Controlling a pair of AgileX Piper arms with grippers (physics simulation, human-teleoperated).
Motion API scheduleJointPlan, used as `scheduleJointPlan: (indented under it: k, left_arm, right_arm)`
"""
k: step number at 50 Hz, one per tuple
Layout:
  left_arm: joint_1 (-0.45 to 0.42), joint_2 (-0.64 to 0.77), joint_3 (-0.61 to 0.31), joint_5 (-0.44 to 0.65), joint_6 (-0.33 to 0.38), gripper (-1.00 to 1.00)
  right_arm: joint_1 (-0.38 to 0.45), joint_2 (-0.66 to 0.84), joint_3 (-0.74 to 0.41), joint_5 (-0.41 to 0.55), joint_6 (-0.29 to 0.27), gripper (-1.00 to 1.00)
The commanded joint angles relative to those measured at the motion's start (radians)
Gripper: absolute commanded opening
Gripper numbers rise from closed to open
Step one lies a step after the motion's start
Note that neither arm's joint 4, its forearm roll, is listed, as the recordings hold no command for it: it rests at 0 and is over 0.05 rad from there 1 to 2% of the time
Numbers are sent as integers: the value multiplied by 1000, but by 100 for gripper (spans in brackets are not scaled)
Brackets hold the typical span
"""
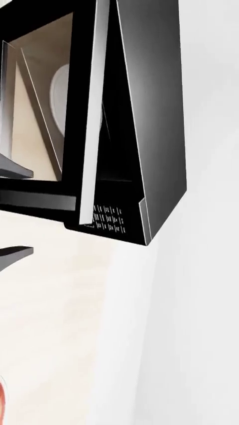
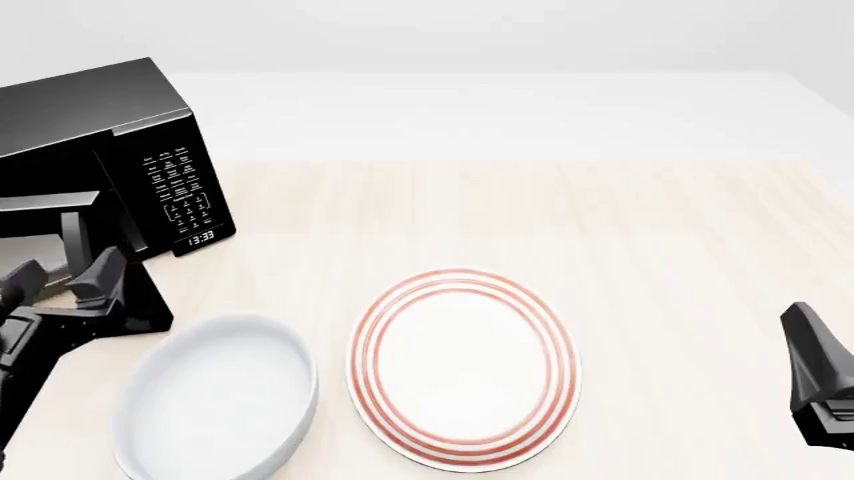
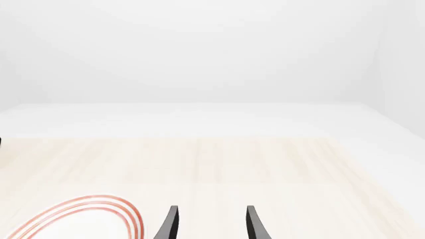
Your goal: Open the microwave.
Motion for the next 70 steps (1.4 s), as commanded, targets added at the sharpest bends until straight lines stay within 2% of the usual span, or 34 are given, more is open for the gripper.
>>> scheduleJointPlan:
  k: [1, 9, 17, 21, 27, 37, 49, 62, 70]
  left_arm:
    - [-3, -187, 6, 151, 16, 100]
    - [-7, -352, 1, 306, 34, 100]
    - [-12, -412, -3, 357, 44, 100]
    - [-16, -491, -21, 440, 55, 100]
    - [-14, -536, -26, 485, 64, 100]
    - [-25, -822, -106, 791, 110, 100]
    - [-61, -873, -206, 908, 164, 100]
    - [-59, -932, -275, 1005, 178, 100]
    - [-60, -894, -332, 1025, 202, 100]
  right_arm:
    - [0, 0, 0, 0, 0, 100]
    - [0, 0, 0, 0, 0, 100]
    - [0, 0, 0, 0, 0, 100]
    - [0, 0, 0, 0, 0, 100]
    - [0, 0, 1, 0, 0, 100]
    - [0, 0, 4, -3, 0, 100]
    - [0, 0, 4, -2, 1, 100]
    - [0, 0, 2, -1, 1, 100]
    - [0, 0, 2, 0, 1, 100]
